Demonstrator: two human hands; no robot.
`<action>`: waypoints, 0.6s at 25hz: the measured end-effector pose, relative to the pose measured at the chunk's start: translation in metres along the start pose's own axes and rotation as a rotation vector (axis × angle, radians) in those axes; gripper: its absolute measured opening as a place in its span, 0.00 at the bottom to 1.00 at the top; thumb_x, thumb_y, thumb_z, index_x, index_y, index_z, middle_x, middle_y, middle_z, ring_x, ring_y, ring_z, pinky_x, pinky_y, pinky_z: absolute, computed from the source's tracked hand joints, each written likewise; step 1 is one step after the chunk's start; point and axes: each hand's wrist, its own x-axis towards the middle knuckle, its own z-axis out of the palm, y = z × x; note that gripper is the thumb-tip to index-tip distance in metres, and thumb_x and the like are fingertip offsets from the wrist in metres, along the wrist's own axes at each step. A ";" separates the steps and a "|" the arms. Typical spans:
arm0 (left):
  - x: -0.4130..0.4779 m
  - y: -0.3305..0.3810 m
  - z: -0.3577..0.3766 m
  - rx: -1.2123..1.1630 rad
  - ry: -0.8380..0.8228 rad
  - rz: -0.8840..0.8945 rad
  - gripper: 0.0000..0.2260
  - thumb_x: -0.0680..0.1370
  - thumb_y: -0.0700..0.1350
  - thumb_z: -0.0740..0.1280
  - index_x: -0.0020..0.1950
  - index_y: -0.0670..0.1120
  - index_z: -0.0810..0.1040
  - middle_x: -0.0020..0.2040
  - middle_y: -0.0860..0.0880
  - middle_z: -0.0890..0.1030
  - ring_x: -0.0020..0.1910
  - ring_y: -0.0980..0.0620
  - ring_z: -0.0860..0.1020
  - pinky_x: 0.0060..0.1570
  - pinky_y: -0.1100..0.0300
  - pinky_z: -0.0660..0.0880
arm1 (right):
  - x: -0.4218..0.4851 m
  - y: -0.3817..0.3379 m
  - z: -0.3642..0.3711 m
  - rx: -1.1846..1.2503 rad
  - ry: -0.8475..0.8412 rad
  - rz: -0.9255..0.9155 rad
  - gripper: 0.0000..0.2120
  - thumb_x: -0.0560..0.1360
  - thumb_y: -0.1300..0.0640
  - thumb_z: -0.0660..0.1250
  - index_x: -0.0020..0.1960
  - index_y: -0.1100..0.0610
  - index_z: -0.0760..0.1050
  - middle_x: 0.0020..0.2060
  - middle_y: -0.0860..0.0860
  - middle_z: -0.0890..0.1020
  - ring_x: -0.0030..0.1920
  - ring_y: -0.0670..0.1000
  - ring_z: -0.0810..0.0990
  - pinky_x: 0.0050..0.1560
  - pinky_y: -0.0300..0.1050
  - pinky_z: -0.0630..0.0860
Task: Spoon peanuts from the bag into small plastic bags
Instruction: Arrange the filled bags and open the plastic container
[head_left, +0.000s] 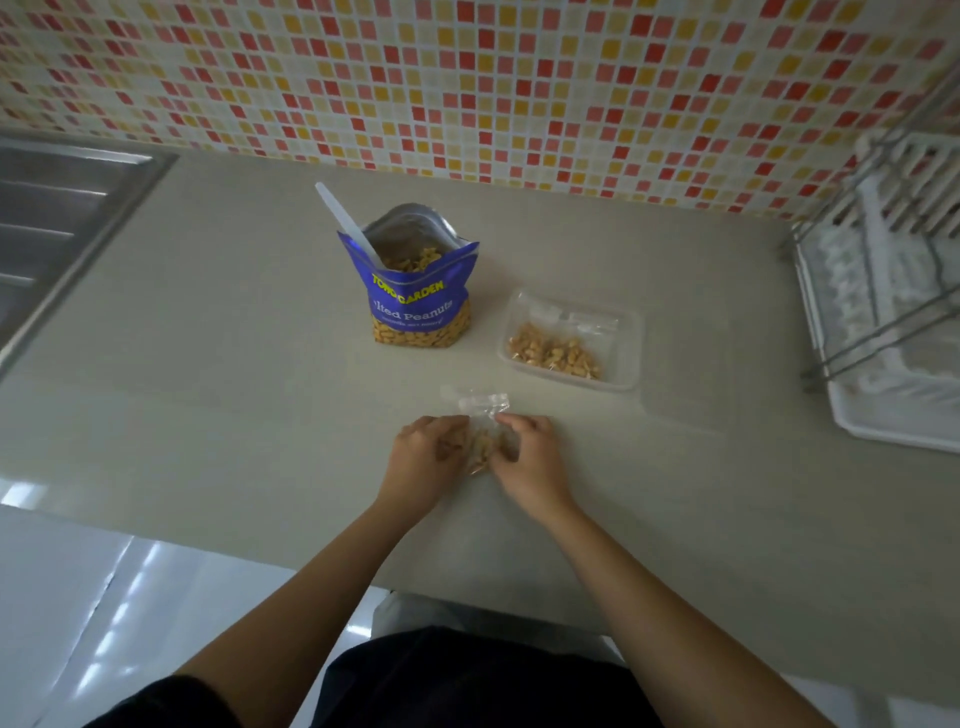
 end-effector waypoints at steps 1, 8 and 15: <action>-0.001 0.006 0.008 -0.025 -0.024 0.026 0.18 0.70 0.36 0.69 0.59 0.43 0.78 0.55 0.40 0.81 0.52 0.43 0.79 0.54 0.61 0.71 | -0.003 0.007 -0.006 0.004 0.016 0.014 0.21 0.71 0.63 0.67 0.64 0.58 0.73 0.58 0.58 0.71 0.59 0.54 0.73 0.60 0.31 0.61; -0.003 0.046 0.047 -0.101 -0.124 0.187 0.19 0.72 0.36 0.68 0.63 0.43 0.76 0.59 0.43 0.81 0.55 0.46 0.80 0.55 0.69 0.67 | -0.017 0.040 -0.042 0.113 0.186 0.020 0.24 0.67 0.70 0.65 0.62 0.57 0.74 0.58 0.52 0.74 0.59 0.50 0.73 0.62 0.32 0.66; 0.004 0.061 0.039 -0.279 0.032 0.268 0.21 0.72 0.41 0.68 0.65 0.44 0.74 0.52 0.54 0.80 0.46 0.61 0.77 0.50 0.70 0.73 | -0.024 0.043 -0.071 0.210 0.332 -0.239 0.30 0.70 0.73 0.62 0.67 0.52 0.65 0.61 0.41 0.65 0.62 0.31 0.66 0.64 0.32 0.67</action>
